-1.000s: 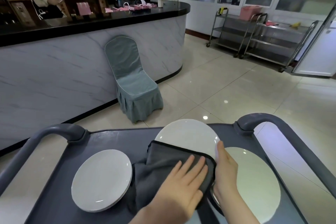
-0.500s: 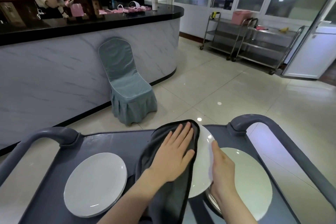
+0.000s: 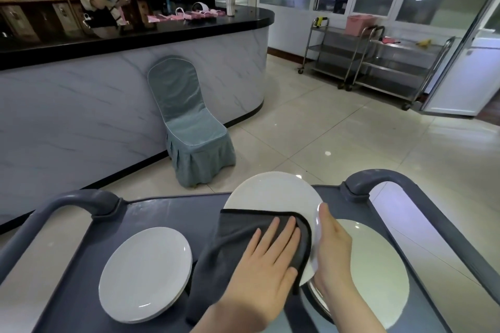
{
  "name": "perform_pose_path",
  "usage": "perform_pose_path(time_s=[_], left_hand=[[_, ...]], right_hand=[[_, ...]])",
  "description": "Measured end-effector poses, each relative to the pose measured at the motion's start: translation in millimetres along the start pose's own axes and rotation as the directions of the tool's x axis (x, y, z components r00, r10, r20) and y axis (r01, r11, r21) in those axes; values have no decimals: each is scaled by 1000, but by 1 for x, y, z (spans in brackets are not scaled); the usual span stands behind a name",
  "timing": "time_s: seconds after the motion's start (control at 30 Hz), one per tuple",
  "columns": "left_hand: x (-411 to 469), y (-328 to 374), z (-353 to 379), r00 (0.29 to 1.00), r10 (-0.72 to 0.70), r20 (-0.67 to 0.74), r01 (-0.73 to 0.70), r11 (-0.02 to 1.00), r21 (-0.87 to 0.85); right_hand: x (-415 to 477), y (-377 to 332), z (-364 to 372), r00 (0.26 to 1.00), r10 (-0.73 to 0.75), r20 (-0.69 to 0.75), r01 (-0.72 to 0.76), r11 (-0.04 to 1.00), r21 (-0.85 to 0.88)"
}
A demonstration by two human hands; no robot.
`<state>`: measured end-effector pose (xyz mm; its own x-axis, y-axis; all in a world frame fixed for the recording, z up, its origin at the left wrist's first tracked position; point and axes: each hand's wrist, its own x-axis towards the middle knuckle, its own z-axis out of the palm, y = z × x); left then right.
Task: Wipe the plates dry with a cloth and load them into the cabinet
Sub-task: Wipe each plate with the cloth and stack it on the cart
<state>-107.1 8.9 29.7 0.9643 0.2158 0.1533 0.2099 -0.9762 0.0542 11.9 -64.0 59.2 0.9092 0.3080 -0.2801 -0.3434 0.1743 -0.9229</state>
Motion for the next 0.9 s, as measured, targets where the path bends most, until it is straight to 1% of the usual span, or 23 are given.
perform_pose_path(time_s=[0.07, 0.13, 0.2, 0.27, 0.37, 0.43, 0.5, 0.53, 0.57, 0.63, 0.67, 0.73, 0.8, 0.83, 0.87, 0.9], left_hand=[[13, -1, -5, 997, -20, -68, 16, 997, -69], [29, -10, -11, 998, -25, -66, 13, 985, -170], [44, -23, -13, 991, -53, -126, 28, 981, -190], [54, -37, -16, 983, -79, -168, 41, 975, -220], [60, -57, -20, 953, -123, -276, 33, 950, -309], [59, -70, -25, 933, -213, -291, 78, 907, -413], [56, -79, -31, 931, -304, -201, 151, 824, -547], [54, -81, -34, 929, -335, -154, 183, 781, -598], [52, -83, -35, 921, -365, -137, 198, 740, -643], [46, -80, -36, 886, -448, -121, 220, 635, -740], [42, -76, -35, 854, -508, -111, 236, 569, -788], [31, -63, -26, 760, -646, -69, 257, 397, -881], [18, -48, -13, 667, -744, 43, 268, 187, -945], [13, -42, -8, 639, -764, 89, 277, 120, -953], [12, -41, -7, 625, -773, 109, 285, 96, -954], [13, -45, -9, 624, -774, 102, 289, 108, -951]], right_hand=[[-9, 9, 6, 1000, -16, 4, 17, 1000, -19], [-18, 14, 11, 999, -24, 34, 25, 999, -26], [-22, 14, 13, 997, -20, 71, 23, 999, -42], [-20, 11, 11, 994, -35, 106, 45, 994, -99], [-13, -1, 2, 975, -127, 180, 176, 941, -289], [-7, -13, -6, 945, -186, 269, 283, 877, -388], [0, -28, -10, 900, -224, 374, 391, 795, -464], [4, -35, -11, 880, -227, 418, 429, 759, -490], [8, -42, -11, 864, -220, 453, 452, 735, -505], [14, -55, -15, 844, -196, 500, 469, 722, -509], [17, -60, -18, 836, -197, 512, 474, 730, -493], [22, -66, -23, 849, -223, 479, 454, 773, -443], [24, -63, -25, 901, -242, 360, 375, 853, -364], [25, -58, -25, 925, -234, 298, 329, 887, -325], [24, -53, -24, 940, -223, 257, 298, 905, -304], [24, -47, -24, 946, -214, 245, 285, 906, -312]])
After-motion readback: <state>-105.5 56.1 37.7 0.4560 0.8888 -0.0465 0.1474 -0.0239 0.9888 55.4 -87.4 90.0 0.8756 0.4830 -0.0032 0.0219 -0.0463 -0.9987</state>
